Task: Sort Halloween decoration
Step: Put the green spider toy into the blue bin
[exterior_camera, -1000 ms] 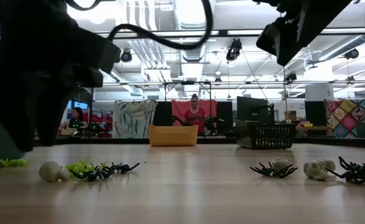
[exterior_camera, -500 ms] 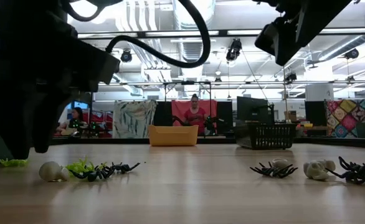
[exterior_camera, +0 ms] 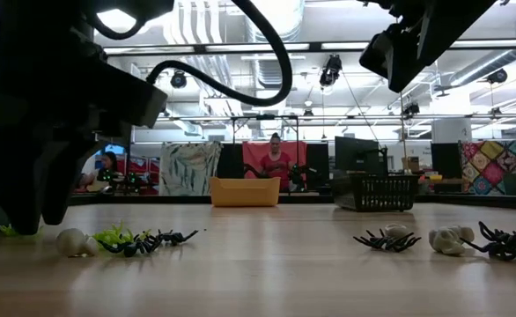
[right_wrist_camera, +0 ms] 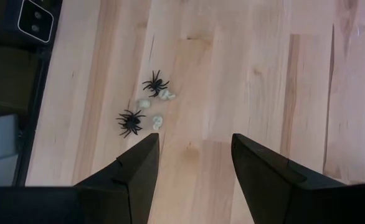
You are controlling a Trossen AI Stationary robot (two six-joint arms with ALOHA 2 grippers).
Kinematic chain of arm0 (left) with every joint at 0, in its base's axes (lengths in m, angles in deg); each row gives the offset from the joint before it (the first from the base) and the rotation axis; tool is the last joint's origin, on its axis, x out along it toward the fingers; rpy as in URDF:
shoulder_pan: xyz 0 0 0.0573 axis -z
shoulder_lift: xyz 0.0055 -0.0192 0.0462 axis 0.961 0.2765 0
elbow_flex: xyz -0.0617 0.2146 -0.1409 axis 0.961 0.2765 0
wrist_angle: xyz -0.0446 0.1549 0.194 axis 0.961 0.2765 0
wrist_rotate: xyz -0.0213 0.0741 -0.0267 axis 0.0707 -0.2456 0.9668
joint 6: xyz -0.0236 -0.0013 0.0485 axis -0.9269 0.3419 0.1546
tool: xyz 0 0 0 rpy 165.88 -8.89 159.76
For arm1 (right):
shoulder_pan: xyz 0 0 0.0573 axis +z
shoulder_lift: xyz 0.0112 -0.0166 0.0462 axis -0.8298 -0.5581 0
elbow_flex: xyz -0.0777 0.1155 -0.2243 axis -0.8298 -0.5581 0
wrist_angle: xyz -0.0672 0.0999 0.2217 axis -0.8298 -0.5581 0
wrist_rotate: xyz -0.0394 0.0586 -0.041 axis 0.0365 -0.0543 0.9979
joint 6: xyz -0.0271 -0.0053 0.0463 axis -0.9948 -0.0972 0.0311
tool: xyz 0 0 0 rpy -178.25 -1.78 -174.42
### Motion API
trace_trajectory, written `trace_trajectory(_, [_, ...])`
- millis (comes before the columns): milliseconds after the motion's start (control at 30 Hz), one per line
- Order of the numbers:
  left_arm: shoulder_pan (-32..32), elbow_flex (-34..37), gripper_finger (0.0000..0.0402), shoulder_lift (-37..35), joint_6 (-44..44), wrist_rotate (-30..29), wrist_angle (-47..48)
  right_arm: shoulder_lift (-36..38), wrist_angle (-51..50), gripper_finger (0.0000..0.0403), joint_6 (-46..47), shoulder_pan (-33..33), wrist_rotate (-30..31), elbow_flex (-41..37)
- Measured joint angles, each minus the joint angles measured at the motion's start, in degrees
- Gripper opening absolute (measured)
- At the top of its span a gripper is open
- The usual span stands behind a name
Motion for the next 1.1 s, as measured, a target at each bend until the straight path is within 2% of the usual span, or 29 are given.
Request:
trace_trajectory(200, [-0.1,0.0,0.0104,0.6,0.0,0.1,-0.4,0.0,0.0,0.0194,0.0,0.0,0.0,0.0])
trace_trajectory(433, [-0.1,-0.1,0.0069,1.2,0.6,0.3,-1.0,0.0,0.1,0.0194,0.0,0.0,0.0,0.0])
trace_trajectory(667, [-0.1,0.0,0.0007,1.0,2.7,0.6,-2.2,0.0,0.2,0.0194,0.0,0.0,0.0,0.0])
trace_trajectory(800, [-0.1,-0.2,0.0002,0.8,5.7,-0.2,-2.7,0.0,0.3,0.0194,0.0,0.0,0.0,0.0])
trace_trajectory(967, [-0.3,-1.8,0.0,-0.1,10.2,-5.3,-4.3,0.0,0.3,0.0194,0.0,0.0,0.0,0.0])
trace_trajectory(1100, [-0.3,-3.7,0.0,-0.1,13.0,-5.9,-4.1,0.0,0.4,0.0194,0.0,0.0,0.0,0.0])
